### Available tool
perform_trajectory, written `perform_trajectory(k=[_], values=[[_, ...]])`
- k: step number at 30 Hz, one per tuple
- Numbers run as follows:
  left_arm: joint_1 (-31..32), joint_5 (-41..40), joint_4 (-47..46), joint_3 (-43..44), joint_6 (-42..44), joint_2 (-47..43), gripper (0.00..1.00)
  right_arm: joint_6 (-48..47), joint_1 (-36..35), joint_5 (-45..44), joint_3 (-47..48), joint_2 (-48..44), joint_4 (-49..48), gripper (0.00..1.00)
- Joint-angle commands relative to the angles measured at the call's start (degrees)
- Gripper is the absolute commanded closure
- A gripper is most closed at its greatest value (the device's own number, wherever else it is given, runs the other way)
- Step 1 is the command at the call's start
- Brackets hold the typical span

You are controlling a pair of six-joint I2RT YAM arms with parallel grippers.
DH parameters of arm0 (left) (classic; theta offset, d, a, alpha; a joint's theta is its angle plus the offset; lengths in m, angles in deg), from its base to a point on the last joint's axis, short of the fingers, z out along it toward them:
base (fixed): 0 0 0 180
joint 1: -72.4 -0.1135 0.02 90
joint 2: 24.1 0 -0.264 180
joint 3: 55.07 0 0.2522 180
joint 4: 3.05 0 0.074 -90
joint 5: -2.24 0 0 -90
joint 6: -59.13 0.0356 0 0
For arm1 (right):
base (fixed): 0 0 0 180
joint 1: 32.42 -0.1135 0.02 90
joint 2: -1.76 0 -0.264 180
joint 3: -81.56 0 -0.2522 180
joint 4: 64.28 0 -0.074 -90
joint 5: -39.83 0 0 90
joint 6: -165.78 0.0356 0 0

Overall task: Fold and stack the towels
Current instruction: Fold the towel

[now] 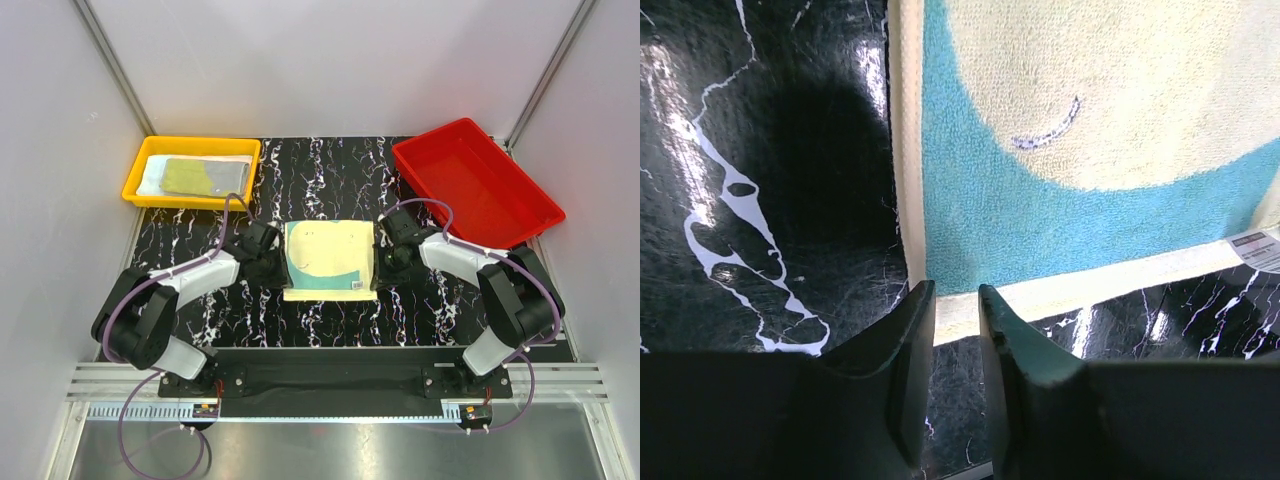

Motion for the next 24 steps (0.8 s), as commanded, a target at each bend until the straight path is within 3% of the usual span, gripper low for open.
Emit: perform_trajectory(k=[1,11,24], values=[[0.5,0.3,-1.0,-0.3,-1.1,1.1,0.71,1.0,-0.6,-0.8,-0.1,-0.6,-0.7,0.76],[2.6,-5.6,3.1,1.5,0.0,0.2,0.67,1.2,-1.4,-1.7,-0.6,-0.6,-0.7,0.81],[3.6,-8.0,5.8,2.1,0.4,-1.0,0.62,1.7,-3.1,-3.6,-1.1,0.2,-0.6,0.78]])
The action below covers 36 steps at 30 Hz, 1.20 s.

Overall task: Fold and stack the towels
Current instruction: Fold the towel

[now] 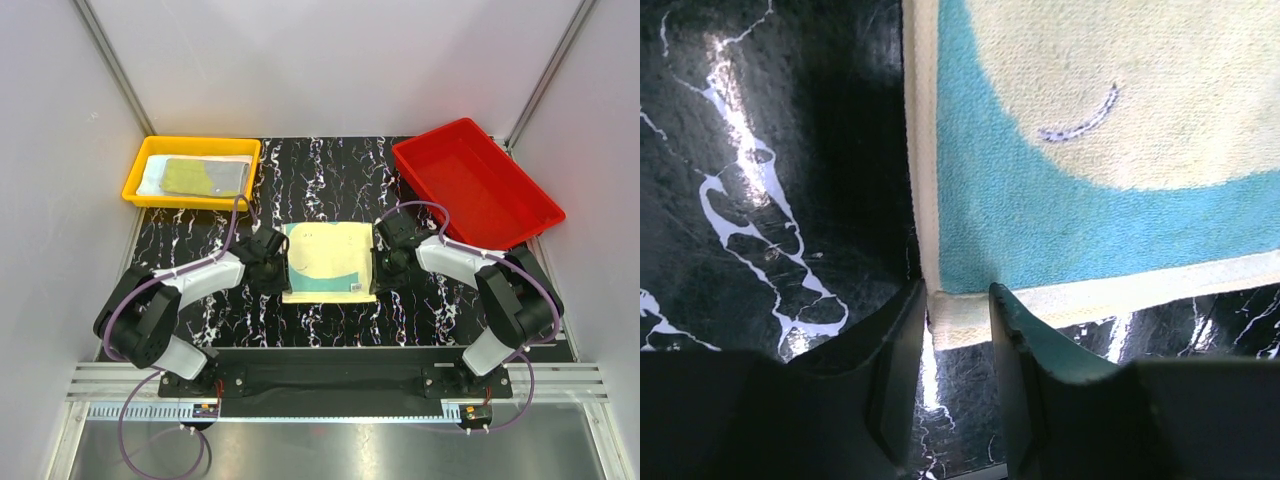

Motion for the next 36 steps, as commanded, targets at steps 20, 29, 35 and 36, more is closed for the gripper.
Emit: perform_trajectory(k=[20,29,35,36], values=[[0.3,-0.7,-0.3,0.1,-0.5,-0.5,0.73,0.7,-2.0,-1.7,-0.4,1.8,-1.2,0.96],[0.3,-2.3,1.6,2.0,-0.3,-0.3,1.00,0.4,-2.2,-1.8,0.3,0.9,-0.5,1.00],[0.3,-2.3,3.8,4.2,0.8,-0.8,0.88,-0.3,-2.3,-1.9,2.1,0.5,1.2,1.00],[0.3,-2.3,4.0,4.4,0.9,-0.5,0.88,-0.3,-2.2,-1.7,2.1,0.4,1.2,1.00]])
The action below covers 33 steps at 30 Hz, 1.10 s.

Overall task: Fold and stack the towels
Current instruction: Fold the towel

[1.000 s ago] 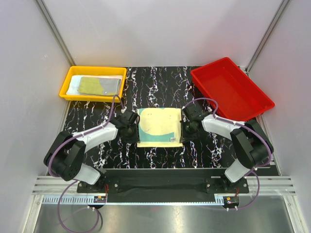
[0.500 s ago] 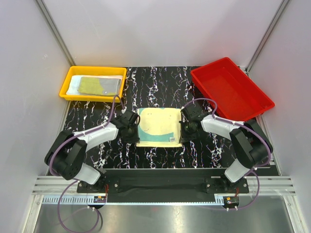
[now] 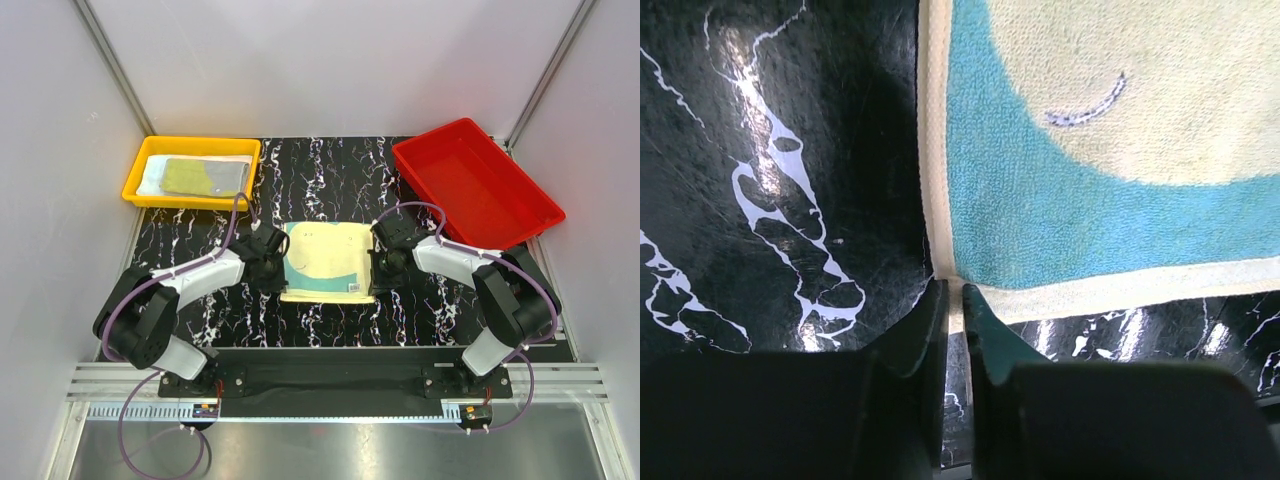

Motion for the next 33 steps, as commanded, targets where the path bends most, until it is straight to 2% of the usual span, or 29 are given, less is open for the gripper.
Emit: perform_trajectory(k=[1,3,5,26,30,33], values=[[0.2,-0.7,0.5,2.9,0.7,0.0,0.88,-0.5,-0.9,-1.5,1.8,-0.3,1.1,1.00],[0.3,-0.8,0.0,2.7,0.6,0.3,0.89,-0.5,-1.0,-1.4,1.8,-0.1,1.0,1.00],[0.3,-0.7,-0.2,2.4,0.5,0.4,1.00,-0.6,-1.0,-1.3,1.7,0.0,1.0,1.00],[0.2,-3.5,5.1,6.9,0.4,-1.7,1.00,-2.1,-1.1,-4.0,7.2,-4.5,6.2,1.00],[0.3,-3.0,10.2,12.3,1.2,-3.6,1.00,-5.2,-1.0,-5.7,14.2,-5.0,12.8,1.00],[0.3,-2.0,11.2,12.0,1.2,-8.1,1.00,-4.3,-1.2,-3.5,13.2,-7.9,15.3,1.00]])
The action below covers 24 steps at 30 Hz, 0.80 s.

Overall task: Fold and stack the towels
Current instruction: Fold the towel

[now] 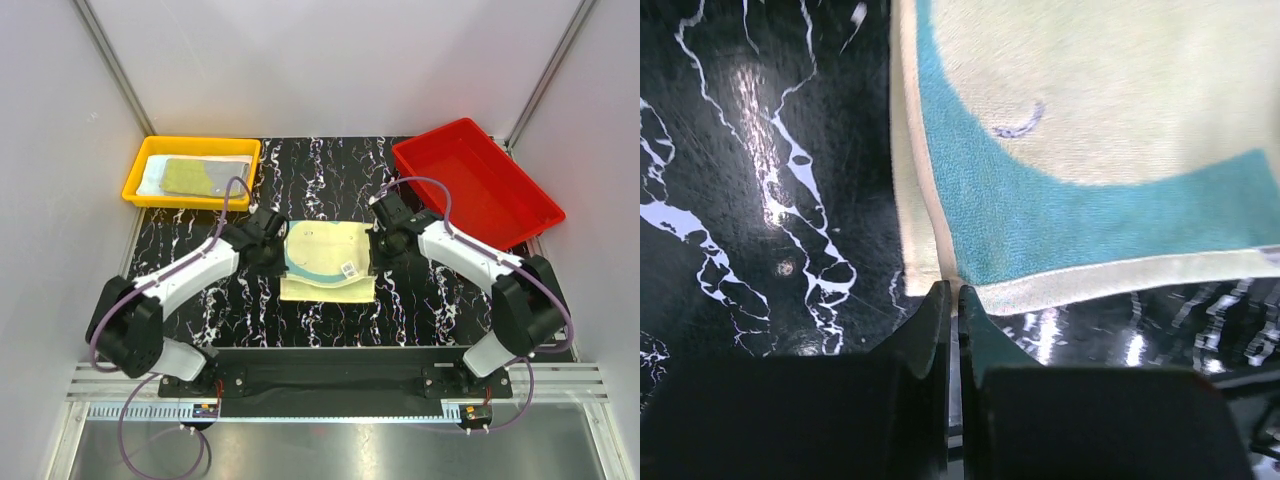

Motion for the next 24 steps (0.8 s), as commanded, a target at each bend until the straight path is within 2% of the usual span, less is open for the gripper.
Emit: perform_trajectory(k=[1,6,9,16,24], values=[[0.4,0.7,1.5,0.7,0.8,-7.1,1.00,-0.7,-0.9,0.8,0.2,-6.6,3.1,1.00],[0.4,5.4,-6.9,-9.2,-0.5,-7.7,1.00,3.2,-1.1,3.6,-12.0,-11.9,-6.5,1.00],[0.5,5.8,-9.8,-12.3,-0.6,-6.0,1.00,3.9,-1.3,5.8,-16.2,-11.1,-11.3,1.00],[0.6,3.8,-12.4,-14.4,0.1,-3.5,1.00,4.8,-1.7,7.8,-20.7,-7.9,-17.6,1.00],[0.5,3.2,-13.2,-15.6,0.2,-2.3,1.00,5.4,-1.8,8.0,-22.5,-8.2,-19.2,1.00]])
